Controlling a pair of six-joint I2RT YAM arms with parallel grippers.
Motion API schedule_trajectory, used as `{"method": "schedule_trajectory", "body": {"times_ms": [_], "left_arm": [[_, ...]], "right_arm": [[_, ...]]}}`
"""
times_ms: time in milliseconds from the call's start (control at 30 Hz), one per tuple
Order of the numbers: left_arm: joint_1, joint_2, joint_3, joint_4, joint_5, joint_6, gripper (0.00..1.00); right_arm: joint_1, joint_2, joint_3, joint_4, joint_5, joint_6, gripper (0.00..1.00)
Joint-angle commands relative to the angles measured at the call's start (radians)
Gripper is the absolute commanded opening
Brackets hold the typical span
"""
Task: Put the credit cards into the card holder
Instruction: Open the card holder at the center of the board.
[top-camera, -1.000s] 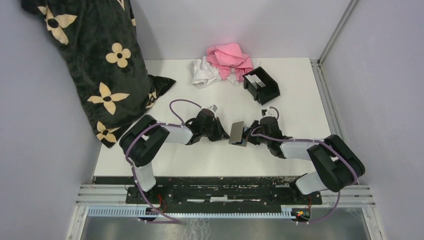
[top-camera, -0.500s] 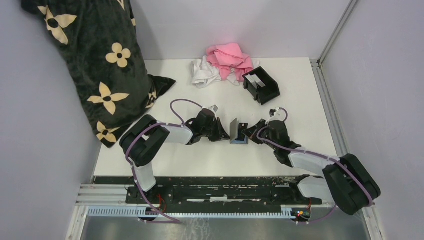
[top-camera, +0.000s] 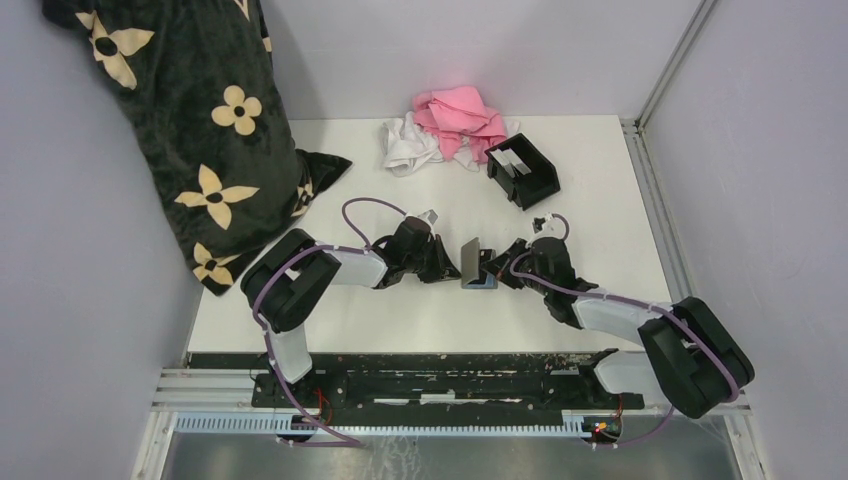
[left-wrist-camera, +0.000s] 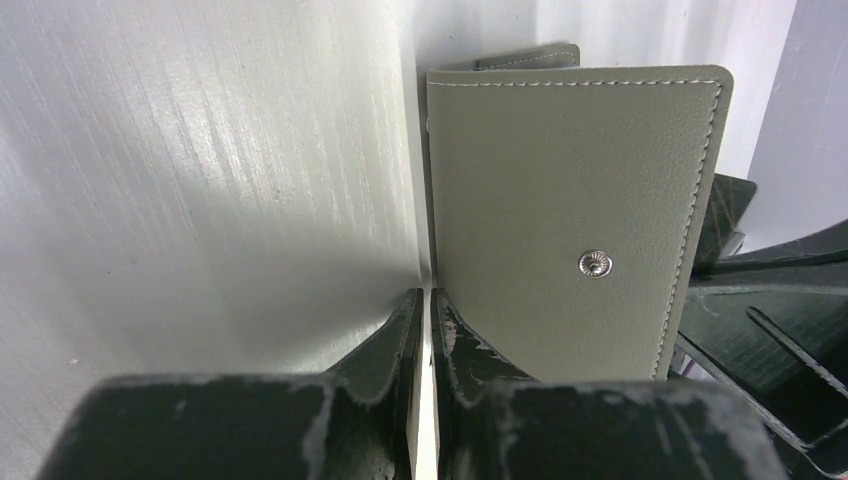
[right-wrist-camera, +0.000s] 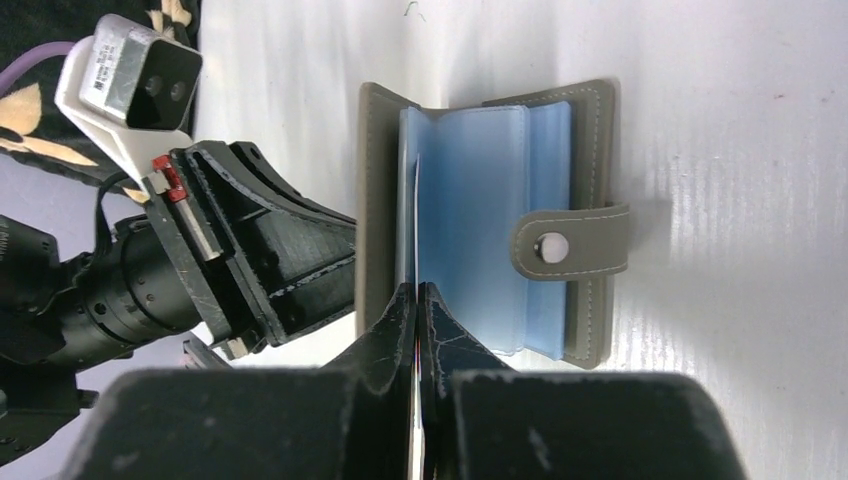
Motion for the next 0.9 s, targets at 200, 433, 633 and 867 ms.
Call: {"method": "schedule_trajectory", "body": {"times_ms": [200,433,633,867], "left_arm": [[-0.008,0.019,0.022,-0.08,-0.011,0.068,0.14],[-0.008,0.009,0.019,-0.077,-0.011,0.064,0.14],[-0.007,0.004,0.016,-0.082,-0.014,0.067,0.14],[-0.008,0.008,0.019,-0.083,-0.015,0.068,0.14]], "right_arm": [[0.001,-0.269,0.155,-0.35,0.072,-0.131,0.01],[0.0,-0.335,0.105,-0.423,0.045,-0.119,0.01],[0.002,-0.476,0.002,-0.496,0.04,-0.102,0.01],[0.003,-0.625,-0.124,-0.549,0.01,-0.052,0.01]]}}
